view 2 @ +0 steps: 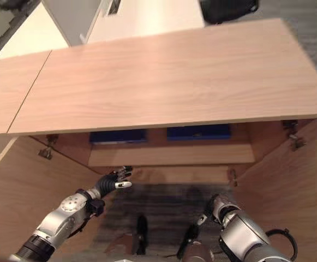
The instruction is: Put the empty folder in the office cabinet
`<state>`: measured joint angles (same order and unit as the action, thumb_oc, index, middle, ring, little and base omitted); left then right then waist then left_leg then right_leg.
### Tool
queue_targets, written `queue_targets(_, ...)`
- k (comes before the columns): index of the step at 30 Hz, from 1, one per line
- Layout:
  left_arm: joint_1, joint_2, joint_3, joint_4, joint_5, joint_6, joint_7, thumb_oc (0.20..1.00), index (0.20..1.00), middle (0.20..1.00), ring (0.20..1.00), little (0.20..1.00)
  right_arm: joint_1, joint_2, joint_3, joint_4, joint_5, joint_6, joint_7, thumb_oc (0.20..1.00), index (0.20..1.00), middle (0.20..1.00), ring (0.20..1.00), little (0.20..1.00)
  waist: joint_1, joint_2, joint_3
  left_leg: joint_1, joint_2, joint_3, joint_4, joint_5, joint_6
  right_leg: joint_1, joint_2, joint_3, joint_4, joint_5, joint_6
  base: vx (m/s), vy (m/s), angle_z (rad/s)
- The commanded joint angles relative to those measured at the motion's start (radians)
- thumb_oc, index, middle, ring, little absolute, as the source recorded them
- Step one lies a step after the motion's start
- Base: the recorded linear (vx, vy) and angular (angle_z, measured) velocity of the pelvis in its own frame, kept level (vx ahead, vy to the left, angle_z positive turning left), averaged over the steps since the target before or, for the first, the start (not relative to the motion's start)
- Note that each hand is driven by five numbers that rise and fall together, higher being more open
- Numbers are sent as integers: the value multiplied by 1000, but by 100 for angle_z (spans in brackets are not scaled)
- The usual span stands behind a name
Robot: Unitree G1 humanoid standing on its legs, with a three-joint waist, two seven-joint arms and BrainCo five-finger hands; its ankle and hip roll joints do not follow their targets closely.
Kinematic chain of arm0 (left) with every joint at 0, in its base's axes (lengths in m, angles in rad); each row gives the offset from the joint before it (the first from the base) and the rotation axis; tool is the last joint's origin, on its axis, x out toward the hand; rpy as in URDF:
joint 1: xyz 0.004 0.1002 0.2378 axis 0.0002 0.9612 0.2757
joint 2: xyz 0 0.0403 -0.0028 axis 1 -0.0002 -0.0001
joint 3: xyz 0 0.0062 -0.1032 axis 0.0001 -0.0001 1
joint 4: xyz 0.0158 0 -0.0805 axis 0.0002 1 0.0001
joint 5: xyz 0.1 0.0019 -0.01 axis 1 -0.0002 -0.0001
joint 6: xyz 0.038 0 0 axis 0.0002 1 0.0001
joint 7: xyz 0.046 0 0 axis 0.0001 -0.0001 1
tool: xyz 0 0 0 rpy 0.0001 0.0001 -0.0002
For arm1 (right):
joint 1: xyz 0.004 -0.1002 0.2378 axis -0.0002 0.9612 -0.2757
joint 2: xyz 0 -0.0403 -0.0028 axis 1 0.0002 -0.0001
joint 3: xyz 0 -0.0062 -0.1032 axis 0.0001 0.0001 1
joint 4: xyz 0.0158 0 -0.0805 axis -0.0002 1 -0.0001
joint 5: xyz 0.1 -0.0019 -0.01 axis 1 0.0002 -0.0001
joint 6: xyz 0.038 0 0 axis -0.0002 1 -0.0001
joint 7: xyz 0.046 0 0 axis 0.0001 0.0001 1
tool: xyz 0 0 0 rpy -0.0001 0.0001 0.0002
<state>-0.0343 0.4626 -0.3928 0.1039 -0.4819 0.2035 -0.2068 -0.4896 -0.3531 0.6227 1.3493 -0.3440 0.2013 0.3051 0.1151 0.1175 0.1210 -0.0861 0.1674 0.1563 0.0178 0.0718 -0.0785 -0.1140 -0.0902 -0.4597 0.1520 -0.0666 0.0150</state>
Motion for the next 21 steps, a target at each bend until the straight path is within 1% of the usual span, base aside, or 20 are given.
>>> queue_targets(1,9,8,2,-51,35,-22,-3,1000,1000,1000,1000,1000,-54,32,-7,47,55,-8,-10,1000,1000,1000,1000,1000,21,-58,34,-9,55,21,62,-41,-53,136,1,-6,-204,-4,60,94,-44,7)
queue_targets(4,31,-13,11,-24,40,-21,-5,1000,1000,1000,1000,1000,-1,53,-48,48,101,-16,-44,1000,1000,1000,1000,1000,14,-76,-15,39,61,36,33,-38,-56,166,15,-5,-216,-7,58,145,-19,10)
queue_targets(6,38,-17,12,-14,40,-19,-5,1000,1000,1000,1000,1000,11,57,-55,47,108,-20,-54,1000,1000,1000,1000,1000,13,-80,-26,47,63,39,27,-37,-56,170,18,-1,-219,-6,59,62,-11,-2)
queue_targets(8,45,-47,6,60,19,-17,14,1000,1000,1000,1000,1000,43,62,-84,35,140,-37,-107,1000,1000,1000,1000,1000,-1,-95,-58,58,78,52,38,-50,-60,178,35,10,-226,-10,57,74,-28,-19)
queue_targets(9,46,-57,4,77,12,-19,20,1000,1000,1000,1000,1000,50,62,-102,32,157,-42,-127,1000,1000,1000,1000,1000,-7,-97,-62,62,83,57,47,-57,-61,182,42,15,-228,-11,56,62,-38,-12)
queue_targets(12,56,-70,9,106,1,-25,44,1000,1000,1000,1000,1000,73,66,-150,22,209,-48,-170,1000,1000,1000,1000,1000,-19,-103,-59,47,98,59,130,-92,-57,180,50,46,-228,-7,53,6,-11,-22)
queue_targets(13,61,-71,11,110,-5,-25,51,1000,1000,1000,1000,1000,81,65,-162,21,228,-46,-180,1000,1000,1000,1000,1000,-22,-104,-55,33,101,46,175,-101,-54,174,54,64,-225,-5,51,-96,36,-42)
queue_targets(14,67,-73,15,117,-17,-33,61,1000,1000,1000,1000,1000,88,62,-175,14,249,-47,-191,1000,1000,1000,1000,1000,-25,-111,-46,4,86,29,224,-105,-37,152,46,80,-219,15,44,-116,99,-70)
queue_targets(15,79,-76,22,126,-45,-54,80,1000,1000,1000,1000,1000,103,53,-194,11,278,-46,-197,1000,1000,1000,1000,1000,-22,-116,-39,-29,28,-73,304,-158,-21,138,42,128,-226,36,52,-117,138,-77)
queue_targets(16,84,-81,21,125,-64,-62,89,1000,1000,1000,1000,1000,111,47,-205,16,285,-44,-198,1000,1000,1000,1000,1000,-22,-115,-35,-37,-5,-125,326,-185,-13,134,39,148,-227,45,58,-35,108,-92)
queue_targets(17,84,-81,21,126,-64,-62,89,1000,1000,1000,1000,1000,110,47,-205,16,285,-44,-198,1000,1000,1000,1000,1000,-25,-117,-38,-42,-9,-127,324,-181,-12,130,36,146,-227,46,59,-21,107,-88)
queue_targets(18,82,-85,14,127,-81,-68,96,1000,1000,1000,1000,1000,116,40,-215,19,293,-42,-196,1000,1000,1000,1000,1000,-26,-116,-35,-39,-37,-165,317,-211,-5,127,31,160,-226,51,64,-13,115,-90)
queue_targets(19,80,-93,8,126,-95,-68,93,1000,1000,1000,1000,1000,125,33,-230,25,300,-40,-194,1000,1000,1000,1000,1000,-38,-111,-36,-16,-53,-184,277,-238,5,126,29,172,-225,56,70,-14,181,-67)
queue_targets(21,76,-99,2,135,-112,-77,91,1000,1000,1000,1000,1000,154,16,-278,25,320,-42,-205,1000,1000,1000,1000,1000,-62,-99,-49,45,-62,-159,192,-255,18,118,26,198,-220,69,85,-1,237,-31)
